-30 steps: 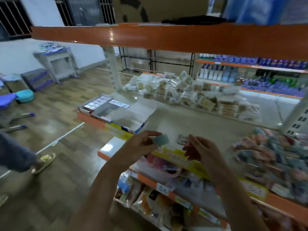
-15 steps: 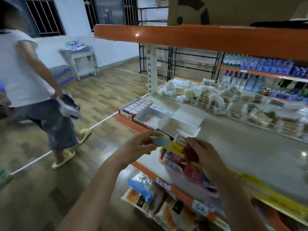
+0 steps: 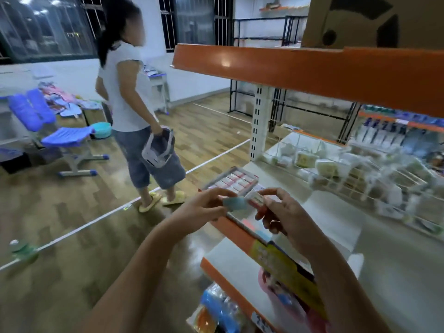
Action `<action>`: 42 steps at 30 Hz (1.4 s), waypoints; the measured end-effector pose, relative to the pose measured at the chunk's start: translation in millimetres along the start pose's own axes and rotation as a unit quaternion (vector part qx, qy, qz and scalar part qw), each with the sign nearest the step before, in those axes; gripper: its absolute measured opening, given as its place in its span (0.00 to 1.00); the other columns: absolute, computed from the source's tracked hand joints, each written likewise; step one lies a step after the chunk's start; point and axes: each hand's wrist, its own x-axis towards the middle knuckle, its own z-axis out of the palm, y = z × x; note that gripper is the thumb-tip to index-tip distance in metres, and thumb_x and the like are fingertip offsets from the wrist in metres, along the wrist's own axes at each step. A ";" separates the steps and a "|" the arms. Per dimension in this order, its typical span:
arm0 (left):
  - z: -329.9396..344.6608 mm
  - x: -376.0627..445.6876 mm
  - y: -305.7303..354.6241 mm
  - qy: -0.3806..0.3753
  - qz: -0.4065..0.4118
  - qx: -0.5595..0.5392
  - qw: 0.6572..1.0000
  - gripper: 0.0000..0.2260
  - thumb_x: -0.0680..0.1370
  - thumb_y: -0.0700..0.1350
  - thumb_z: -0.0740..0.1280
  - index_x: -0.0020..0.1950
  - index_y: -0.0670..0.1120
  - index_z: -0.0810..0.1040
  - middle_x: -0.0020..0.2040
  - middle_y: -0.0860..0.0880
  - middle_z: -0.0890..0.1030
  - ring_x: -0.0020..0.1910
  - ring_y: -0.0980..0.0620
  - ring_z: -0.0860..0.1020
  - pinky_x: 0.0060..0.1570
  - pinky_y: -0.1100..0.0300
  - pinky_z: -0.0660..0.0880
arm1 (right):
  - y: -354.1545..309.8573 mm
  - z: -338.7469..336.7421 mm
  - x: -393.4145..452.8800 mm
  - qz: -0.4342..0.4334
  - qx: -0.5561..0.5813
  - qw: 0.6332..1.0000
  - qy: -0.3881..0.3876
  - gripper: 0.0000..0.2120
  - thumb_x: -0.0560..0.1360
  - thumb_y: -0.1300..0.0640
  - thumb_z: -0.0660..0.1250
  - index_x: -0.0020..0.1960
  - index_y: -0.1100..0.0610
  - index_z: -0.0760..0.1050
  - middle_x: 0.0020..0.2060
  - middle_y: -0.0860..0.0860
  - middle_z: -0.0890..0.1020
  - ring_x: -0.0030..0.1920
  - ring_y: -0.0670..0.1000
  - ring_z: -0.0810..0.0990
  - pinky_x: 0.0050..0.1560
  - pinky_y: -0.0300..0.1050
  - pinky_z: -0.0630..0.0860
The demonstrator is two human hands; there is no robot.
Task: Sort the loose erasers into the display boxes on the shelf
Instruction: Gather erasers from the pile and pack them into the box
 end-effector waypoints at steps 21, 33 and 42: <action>-138.4 142.7 -82.0 -0.106 -0.010 -0.017 0.994 0.14 0.77 0.34 0.65 0.57 0.50 0.76 0.44 0.49 0.79 0.42 0.56 0.75 0.40 0.68 0.72 | 24.3 67.5 126.8 0.061 -0.324 0.940 0.091 0.15 0.74 0.53 0.68 0.61 0.47 0.74 0.53 0.45 0.75 0.48 0.40 0.74 0.41 0.29 0.67; -137.1 171.5 -123.7 -0.232 -0.013 -0.004 0.973 0.15 0.76 0.38 0.67 0.61 0.49 0.75 0.47 0.51 0.80 0.43 0.62 0.79 0.42 0.66 0.74 | 30.5 108.4 128.9 0.099 -0.437 0.880 0.160 0.12 0.74 0.52 0.69 0.56 0.46 0.72 0.51 0.41 0.72 0.49 0.40 0.71 0.45 0.31 0.67; -136.1 174.0 -125.0 -0.266 -0.013 -0.043 0.963 0.14 0.76 0.37 0.66 0.59 0.50 0.75 0.50 0.50 0.81 0.48 0.59 0.80 0.45 0.63 0.76 | 28.3 112.3 131.0 0.112 -0.446 0.876 0.144 0.13 0.76 0.52 0.66 0.60 0.48 0.74 0.56 0.43 0.76 0.49 0.39 0.70 0.46 0.29 0.65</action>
